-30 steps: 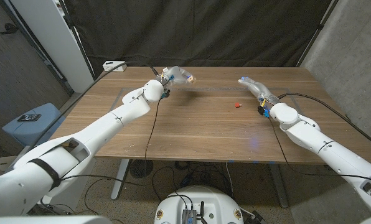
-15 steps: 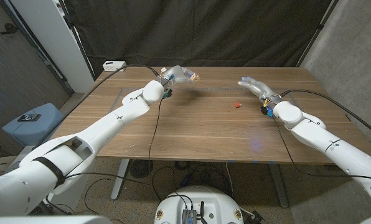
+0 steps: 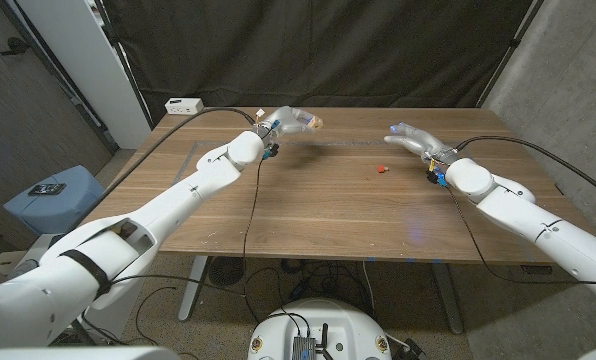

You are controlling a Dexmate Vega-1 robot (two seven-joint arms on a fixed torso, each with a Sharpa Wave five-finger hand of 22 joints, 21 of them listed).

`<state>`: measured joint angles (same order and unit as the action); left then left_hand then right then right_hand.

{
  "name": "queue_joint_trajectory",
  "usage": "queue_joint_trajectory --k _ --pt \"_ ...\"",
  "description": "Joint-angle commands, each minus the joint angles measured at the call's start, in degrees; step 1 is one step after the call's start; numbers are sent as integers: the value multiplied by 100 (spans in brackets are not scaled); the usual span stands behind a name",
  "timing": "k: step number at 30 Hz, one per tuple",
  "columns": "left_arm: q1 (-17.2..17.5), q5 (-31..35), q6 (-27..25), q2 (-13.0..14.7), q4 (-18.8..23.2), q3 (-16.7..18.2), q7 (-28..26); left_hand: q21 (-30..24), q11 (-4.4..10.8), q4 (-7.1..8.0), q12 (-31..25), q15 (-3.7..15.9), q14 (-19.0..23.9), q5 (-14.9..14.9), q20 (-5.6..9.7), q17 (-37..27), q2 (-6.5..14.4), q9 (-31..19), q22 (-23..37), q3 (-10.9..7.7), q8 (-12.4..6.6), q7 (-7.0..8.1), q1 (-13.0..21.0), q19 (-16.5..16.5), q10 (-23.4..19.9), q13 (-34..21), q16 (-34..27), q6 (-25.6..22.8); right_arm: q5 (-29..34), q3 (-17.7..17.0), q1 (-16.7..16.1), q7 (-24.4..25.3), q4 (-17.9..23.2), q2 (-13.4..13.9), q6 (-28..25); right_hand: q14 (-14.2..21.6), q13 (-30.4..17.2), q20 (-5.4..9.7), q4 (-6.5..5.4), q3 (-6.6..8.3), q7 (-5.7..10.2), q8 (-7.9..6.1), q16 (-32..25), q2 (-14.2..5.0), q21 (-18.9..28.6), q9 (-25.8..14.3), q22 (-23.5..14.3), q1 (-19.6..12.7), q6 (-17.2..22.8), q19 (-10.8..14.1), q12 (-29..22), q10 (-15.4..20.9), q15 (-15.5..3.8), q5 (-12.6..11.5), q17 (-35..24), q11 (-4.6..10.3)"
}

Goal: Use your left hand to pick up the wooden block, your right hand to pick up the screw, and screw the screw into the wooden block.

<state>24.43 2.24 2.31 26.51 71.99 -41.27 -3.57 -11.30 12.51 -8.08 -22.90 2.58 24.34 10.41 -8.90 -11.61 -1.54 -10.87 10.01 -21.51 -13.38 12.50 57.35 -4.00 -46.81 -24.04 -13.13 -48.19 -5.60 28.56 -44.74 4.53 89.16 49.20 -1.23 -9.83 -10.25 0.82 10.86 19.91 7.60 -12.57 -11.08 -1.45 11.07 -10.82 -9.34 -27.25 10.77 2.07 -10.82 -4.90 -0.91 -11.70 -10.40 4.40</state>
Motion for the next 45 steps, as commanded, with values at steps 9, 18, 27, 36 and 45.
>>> queue_joint_trajectory --k 9,18,27,36,45 --pt "-154 -350 928 -275 -830 -45 197 -7 27 47 7 624 65 27 71 -39 100 -25 16 24 30 -12 -50 -26 -9 -245 -70 -19 827 178 168 -304 94 417 -10 101 -31 56 -2 199 448 -103 -42 273 7 -34 -14 -628 237 225 -43 130 5 -16 -10 64" --pt "-232 -480 1255 -428 -1245 -47 273 -7 28 66 15 633 96 30 109 -57 127 -25 19 46 29 -16 -92 -25 -12 -258 -93 -50 1390 336 344 -466 109 544 3 175 -33 38 -7 236 483 -106 -56 358 13 -41 -15 -799 262 299 -46 168 -5 7 -10 83" --pt "-328 -544 1418 -562 -1571 -79 329 -23 27 63 16 655 131 37 131 -72 157 -24 22 58 17 -16 -99 -68 -36 -272 -118 -104 1914 472 523 -643 59 637 179 271 -39 6 -15 300 485 -154 -69 444 15 -55 -16 -1051 401 393 -63 268 -16 52 -11 75" --pt "-403 -627 1558 -681 -1867 -103 388 -22 27 57 23 653 126 42 137 -82 175 -24 24 67 28 -7 -101 -70 -42 -280 -123 -98 2324 611 660 -865 41 632 228 310 -44 -34 -20 354 493 -198 -66 483 10 -67 -18 -1239 520 442 -61 307 -18 77 -13 57" --pt "-410 -643 1638 -706 -1924 -117 374 -22 26 45 41 636 108 46 128 -87 182 -22 26 80 49 -6 -98 -71 -27 -287 -121 -69 2706 762 830 -1208 91 610 124 261 -50 -79 -30 391 501 -203 -30 555 -12 -78 -21 -1410 554 436 -28 255 68 98 -16 2"
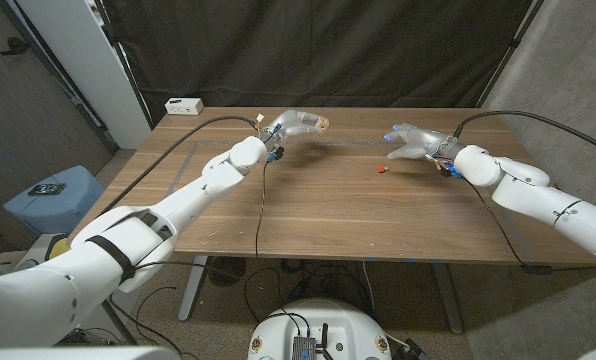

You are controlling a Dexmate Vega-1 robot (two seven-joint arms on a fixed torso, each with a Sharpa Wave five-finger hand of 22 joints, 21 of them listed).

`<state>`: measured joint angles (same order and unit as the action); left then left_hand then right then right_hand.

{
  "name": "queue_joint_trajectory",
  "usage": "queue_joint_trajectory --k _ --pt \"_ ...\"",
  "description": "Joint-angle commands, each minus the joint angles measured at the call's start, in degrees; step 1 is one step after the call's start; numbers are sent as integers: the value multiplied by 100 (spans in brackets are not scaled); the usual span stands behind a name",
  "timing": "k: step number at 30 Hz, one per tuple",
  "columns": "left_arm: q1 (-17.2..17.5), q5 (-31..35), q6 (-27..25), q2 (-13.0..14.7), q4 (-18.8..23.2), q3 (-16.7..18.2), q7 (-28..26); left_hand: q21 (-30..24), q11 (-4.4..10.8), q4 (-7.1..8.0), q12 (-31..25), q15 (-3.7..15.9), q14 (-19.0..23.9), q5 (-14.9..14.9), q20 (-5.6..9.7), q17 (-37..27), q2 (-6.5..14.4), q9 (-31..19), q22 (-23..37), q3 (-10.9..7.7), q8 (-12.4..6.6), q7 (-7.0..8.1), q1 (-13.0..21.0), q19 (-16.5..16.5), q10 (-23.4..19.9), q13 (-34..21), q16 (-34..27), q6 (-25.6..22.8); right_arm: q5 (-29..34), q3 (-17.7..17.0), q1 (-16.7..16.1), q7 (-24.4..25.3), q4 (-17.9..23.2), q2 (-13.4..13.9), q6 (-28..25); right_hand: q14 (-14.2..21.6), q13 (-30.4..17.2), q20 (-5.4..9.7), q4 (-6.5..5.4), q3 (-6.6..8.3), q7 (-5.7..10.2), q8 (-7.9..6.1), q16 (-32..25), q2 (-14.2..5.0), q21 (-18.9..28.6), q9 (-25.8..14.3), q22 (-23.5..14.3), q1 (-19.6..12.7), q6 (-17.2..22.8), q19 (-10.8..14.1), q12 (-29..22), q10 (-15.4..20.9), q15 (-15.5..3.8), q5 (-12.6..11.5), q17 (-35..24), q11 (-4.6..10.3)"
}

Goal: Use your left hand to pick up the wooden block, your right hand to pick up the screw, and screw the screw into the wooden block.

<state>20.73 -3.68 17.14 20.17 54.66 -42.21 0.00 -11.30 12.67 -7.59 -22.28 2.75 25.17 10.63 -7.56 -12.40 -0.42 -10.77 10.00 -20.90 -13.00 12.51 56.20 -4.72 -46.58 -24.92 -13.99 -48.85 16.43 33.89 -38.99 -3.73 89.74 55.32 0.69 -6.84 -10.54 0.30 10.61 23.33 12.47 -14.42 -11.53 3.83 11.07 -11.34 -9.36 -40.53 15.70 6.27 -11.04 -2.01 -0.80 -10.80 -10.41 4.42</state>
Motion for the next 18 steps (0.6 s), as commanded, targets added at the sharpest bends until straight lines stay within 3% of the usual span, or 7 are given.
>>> queue_joint_trajectory --k 1,10,18 --pt "-32 -55 163 -70 -182 -18 6 -21 10 -4 -20 622 24 24 -10 -8 71 -32 27 20 13 -7 16 4 -48 -199 -35 0 521 243 276 -427 28 -7 -61 -50 -21 -35 -7 51 14 -14 19 34 -14 -26 -19 -94 56 16 1 -49 75 11 -15 0" --pt "74 -60 252 -52 -109 19 -126 -18 8 -25 40 624 -13 22 6 -8 61 -30 29 45 45 -6 17 9 23 -185 -24 49 786 392 449 -801 44 -74 -189 -190 -28 -102 -60 55 10 51 66 111 -50 -36 -25 -178 -52 -80 59 -250 223 40 -26 -116" --pt "117 -193 392 -107 -184 84 -100 -18 10 -30 48 635 -5 23 6 -10 66 -29 30 51 40 -8 20 9 24 -187 -29 30 995 508 591 -938 -72 -145 -141 -207 -30 -129 -78 50 10 75 64 131 -52 -40 -26 -181 -94 -97 67 -306 242 47 -32 -111"
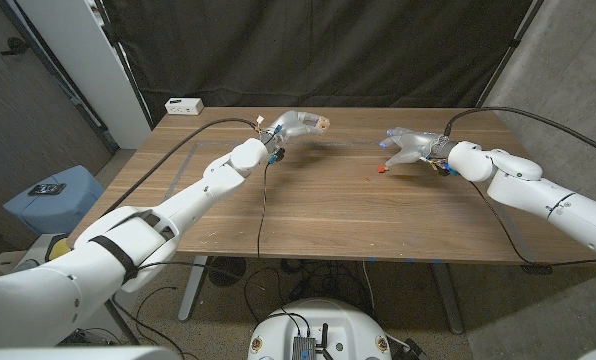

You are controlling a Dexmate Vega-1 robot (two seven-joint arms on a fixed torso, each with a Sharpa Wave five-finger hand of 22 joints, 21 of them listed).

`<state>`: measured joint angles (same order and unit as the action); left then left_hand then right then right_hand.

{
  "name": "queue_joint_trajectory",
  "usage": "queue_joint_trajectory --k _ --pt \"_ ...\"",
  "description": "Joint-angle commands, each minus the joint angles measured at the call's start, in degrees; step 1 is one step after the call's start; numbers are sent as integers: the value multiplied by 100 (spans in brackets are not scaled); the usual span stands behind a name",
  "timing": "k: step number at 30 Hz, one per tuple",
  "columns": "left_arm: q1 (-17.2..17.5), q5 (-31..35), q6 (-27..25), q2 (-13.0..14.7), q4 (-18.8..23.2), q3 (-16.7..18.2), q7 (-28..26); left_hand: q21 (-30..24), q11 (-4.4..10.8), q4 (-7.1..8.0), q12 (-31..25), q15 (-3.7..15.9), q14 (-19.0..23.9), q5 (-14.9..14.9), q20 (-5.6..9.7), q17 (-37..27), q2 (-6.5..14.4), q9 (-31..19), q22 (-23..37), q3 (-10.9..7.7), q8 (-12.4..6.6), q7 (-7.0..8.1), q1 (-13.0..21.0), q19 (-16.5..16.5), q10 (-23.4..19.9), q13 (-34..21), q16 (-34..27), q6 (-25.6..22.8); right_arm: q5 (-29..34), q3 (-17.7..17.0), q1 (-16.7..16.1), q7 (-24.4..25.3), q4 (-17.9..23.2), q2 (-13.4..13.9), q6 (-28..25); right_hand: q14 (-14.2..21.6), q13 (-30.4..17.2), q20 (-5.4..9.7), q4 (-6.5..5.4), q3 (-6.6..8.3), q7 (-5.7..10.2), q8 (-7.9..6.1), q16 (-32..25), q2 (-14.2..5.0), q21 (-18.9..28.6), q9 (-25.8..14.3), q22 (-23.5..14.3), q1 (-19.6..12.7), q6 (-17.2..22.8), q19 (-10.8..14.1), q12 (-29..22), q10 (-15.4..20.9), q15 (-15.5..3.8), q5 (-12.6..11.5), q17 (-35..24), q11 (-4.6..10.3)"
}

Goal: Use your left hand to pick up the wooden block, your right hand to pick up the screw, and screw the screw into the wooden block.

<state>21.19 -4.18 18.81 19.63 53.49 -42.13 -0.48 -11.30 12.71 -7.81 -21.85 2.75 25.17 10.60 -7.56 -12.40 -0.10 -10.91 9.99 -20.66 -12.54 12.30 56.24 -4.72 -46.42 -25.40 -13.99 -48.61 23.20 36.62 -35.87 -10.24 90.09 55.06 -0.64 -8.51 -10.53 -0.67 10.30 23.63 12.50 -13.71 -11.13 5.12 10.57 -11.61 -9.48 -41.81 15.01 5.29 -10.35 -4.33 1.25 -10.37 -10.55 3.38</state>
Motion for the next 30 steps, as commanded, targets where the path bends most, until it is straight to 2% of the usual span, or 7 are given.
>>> queue_joint_trajectory --k 1,17,30 --pt "71 -180 258 -66 -98 89 -25 -18 6 -9 6 634 -4 25 7 -10 35 -15 30 27 -6 13 16 8 8 -139 -30 5 336 245 294 -306 -122 -129 -8 -42 -31 -35 -49 20 8 5 24 4 -2 -13 -15 -53 -28 0 -3 -74 33 5 -18 -8" --pt "65 -686 553 -361 -615 256 234 -22 6 -15 25 629 -15 27 38 -18 47 -15 33 43 -13 13 13 -1 8 -144 -33 -30 480 355 384 -440 -280 -213 -56 -28 -32 -56 -74 12 6 2 9 22 8 -21 -17 -42 -9 10 -9 -104 51 11 -26 -38" --pt "22 -764 518 -409 -727 226 380 -18 7 -10 30 622 -19 28 30 -23 64 -16 35 48 -16 12 6 11 -3 -148 -37 -44 527 392 391 -413 -337 -261 -129 -7 -34 -67 -91 6 -6 -47 -5 34 19 -36 -19 -35 111 30 -26 -94 44 14 -30 -45"
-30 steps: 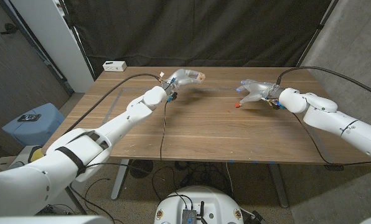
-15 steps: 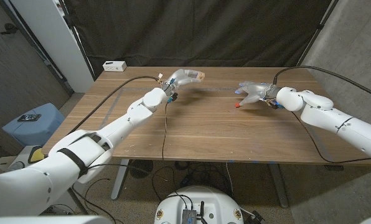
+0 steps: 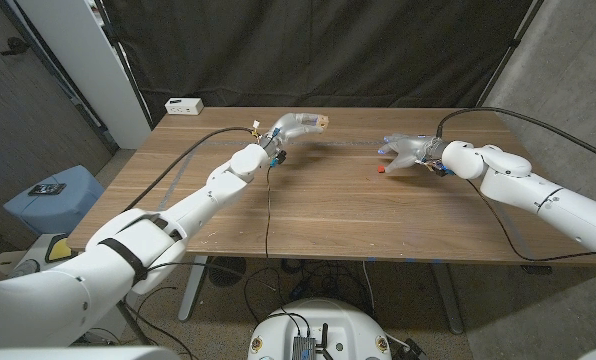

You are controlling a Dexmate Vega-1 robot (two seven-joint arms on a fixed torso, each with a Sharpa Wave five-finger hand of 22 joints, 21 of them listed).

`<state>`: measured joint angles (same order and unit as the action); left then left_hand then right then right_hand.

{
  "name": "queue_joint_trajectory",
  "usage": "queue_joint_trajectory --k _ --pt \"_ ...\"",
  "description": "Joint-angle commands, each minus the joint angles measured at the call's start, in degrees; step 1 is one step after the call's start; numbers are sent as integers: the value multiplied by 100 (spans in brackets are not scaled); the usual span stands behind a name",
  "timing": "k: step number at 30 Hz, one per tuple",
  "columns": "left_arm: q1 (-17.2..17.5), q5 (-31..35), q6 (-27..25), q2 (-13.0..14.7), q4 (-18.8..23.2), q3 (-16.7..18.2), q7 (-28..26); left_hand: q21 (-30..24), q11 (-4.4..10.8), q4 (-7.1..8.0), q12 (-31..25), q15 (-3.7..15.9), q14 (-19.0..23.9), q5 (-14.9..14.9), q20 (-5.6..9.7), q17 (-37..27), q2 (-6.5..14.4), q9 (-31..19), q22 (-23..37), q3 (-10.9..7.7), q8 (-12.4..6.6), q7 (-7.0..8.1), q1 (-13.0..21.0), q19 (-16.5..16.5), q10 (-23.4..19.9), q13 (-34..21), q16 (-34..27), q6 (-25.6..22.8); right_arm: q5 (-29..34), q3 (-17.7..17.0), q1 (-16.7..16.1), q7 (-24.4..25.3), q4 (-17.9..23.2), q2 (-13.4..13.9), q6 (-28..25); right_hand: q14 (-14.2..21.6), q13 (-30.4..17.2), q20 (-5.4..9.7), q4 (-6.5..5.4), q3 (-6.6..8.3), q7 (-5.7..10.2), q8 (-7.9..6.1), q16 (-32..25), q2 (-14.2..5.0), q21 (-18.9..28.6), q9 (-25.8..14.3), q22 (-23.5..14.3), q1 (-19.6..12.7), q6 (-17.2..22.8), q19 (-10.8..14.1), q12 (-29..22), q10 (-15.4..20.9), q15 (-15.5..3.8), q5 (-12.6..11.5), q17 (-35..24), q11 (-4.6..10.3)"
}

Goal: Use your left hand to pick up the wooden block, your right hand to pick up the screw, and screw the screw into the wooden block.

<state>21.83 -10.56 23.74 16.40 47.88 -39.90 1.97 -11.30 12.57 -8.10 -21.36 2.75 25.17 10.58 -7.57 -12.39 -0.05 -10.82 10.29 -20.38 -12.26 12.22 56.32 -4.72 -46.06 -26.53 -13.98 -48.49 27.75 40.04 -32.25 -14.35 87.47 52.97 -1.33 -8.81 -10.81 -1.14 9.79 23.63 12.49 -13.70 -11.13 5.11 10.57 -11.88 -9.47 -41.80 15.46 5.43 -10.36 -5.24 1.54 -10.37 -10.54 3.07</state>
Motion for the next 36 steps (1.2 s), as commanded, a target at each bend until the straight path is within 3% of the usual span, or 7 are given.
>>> queue_joint_trajectory --k 1,36 --pt "-45 -130 26 -90 -176 1 139 -18 21 19 -19 624 -20 31 33 -25 62 -24 6 21 -47 18 -3 12 -42 -36 -38 -66 71 53 30 13 -90 -59 -51 25 -6 -19 -40 6 -5 -50 -6 35 19 -10 -20 -37 71 18 -26 -4 17 14 -31 -13" --pt "-6 -229 -91 -120 -200 -5 191 -17 21 10 5 607 -26 45 21 -33 105 -25 11 53 -43 22 -10 30 -91 -56 -50 -99 90 224 156 344 -566 -267 250 201 -11 -22 -1 104 -2 -263 -60 -1 65 -68 -25 -319 535 185 -82 137 -22 -9 -28 35"
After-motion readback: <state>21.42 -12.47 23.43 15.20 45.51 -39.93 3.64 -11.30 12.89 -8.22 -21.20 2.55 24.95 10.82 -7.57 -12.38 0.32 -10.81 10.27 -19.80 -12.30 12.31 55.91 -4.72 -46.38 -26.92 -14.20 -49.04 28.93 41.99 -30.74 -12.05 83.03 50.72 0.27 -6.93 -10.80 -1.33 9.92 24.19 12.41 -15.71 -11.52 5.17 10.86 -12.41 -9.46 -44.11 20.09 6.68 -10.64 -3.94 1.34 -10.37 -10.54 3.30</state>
